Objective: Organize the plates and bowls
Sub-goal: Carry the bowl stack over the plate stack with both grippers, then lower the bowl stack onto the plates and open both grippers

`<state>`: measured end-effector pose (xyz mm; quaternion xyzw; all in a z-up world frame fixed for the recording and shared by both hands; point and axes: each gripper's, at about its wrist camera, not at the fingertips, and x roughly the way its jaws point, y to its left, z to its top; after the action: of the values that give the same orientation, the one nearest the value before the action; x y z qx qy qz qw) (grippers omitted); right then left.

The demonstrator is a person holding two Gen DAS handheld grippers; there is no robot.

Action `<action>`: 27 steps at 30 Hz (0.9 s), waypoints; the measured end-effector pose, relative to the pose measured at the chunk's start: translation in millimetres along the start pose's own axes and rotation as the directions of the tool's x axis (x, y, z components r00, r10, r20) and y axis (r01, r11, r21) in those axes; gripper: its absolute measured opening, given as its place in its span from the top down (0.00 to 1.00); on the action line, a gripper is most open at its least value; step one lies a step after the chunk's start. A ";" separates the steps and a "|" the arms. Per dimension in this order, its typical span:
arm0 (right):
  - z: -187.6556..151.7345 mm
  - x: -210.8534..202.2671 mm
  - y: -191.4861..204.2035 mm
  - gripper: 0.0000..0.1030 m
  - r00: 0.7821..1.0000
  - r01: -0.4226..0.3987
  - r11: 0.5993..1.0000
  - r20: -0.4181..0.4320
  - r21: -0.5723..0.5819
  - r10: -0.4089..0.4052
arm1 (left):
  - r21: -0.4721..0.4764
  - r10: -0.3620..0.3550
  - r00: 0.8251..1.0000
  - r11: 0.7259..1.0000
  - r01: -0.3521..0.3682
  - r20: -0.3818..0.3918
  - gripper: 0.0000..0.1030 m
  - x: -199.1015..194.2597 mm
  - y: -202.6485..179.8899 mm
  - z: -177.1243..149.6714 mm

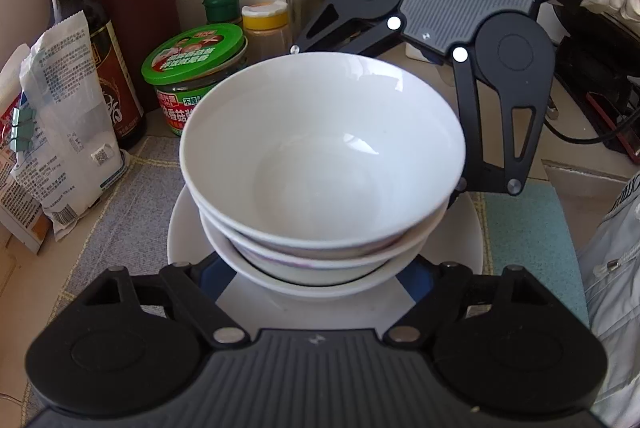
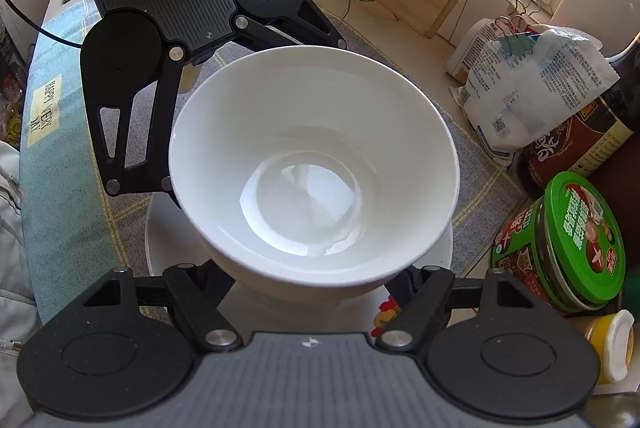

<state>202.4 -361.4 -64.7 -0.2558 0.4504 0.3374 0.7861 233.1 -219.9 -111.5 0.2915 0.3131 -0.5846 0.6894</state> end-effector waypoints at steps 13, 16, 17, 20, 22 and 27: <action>-8.3 -14.5 10.0 0.00 0.998 0.049 0.999 0.027 0.025 -0.050 | 0.014 0.146 0.988 0.989 -0.147 0.054 0.06 -23.1 -18.4 -11.2; -11.6 -18.6 14.6 0.00 0.997 0.071 0.996 0.025 0.053 -0.072 | -0.006 0.189 0.979 0.982 -0.189 0.076 0.06 -34.5 -25.3 -20.3; -12.3 -20.4 17.0 0.00 0.996 0.080 0.995 0.024 0.061 -0.081 | -0.020 0.199 0.976 0.980 -0.198 0.083 0.05 -39.7 -27.1 -24.0; -12.9 -26.4 27.1 0.00 0.991 0.132 0.986 0.015 0.100 -0.135 | -0.062 0.295 0.946 0.955 -0.290 0.133 0.02 -56.3 -35.2 -35.6; -11.3 -30.4 36.8 0.00 0.984 0.174 0.975 -0.004 0.135 -0.175 | -0.107 0.380 0.905 0.925 -0.365 0.193 0.01 -71.8 -41.6 -43.5; -3.1 -33.9 59.0 0.00 0.956 0.294 0.907 -0.066 0.302 -0.287 | -0.257 0.494 0.811 0.866 -0.429 0.312 0.01 -103.5 -51.0 -59.1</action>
<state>143.4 -336.0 -42.1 -0.1975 0.4625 0.1396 0.8530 164.8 -117.5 -70.9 0.1828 0.1479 -0.4133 0.8797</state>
